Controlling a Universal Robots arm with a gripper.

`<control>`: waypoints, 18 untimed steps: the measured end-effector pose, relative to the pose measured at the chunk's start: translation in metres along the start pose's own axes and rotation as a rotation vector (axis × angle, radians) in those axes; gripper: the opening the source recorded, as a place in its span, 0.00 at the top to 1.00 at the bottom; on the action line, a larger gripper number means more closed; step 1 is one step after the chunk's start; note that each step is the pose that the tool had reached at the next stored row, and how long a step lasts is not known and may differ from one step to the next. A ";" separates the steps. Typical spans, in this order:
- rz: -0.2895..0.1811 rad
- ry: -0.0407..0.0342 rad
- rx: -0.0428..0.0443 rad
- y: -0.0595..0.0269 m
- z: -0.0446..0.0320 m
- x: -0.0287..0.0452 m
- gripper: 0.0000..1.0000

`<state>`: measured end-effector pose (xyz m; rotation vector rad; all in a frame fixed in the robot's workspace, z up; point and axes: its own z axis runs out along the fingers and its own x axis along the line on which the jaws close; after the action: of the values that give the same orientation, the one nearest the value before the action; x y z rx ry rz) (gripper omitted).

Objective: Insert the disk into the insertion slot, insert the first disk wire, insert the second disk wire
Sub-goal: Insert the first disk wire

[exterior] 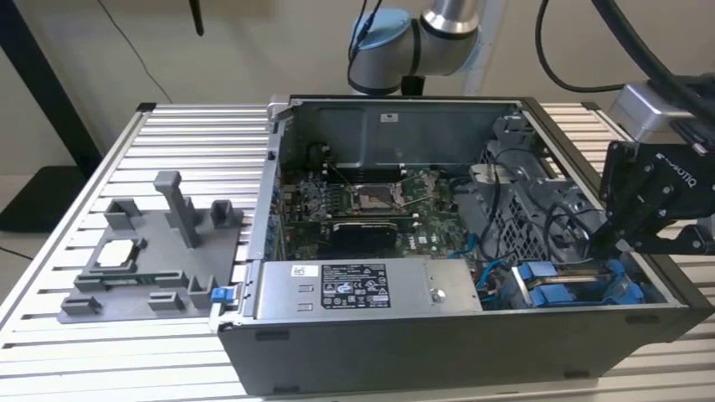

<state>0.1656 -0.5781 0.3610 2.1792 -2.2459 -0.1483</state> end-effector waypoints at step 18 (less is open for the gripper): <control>0.005 -0.0005 0.0780 0.0112 0.0149 -0.0017 1.00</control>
<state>0.1534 -0.5752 0.3472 2.2105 -2.2954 -0.0622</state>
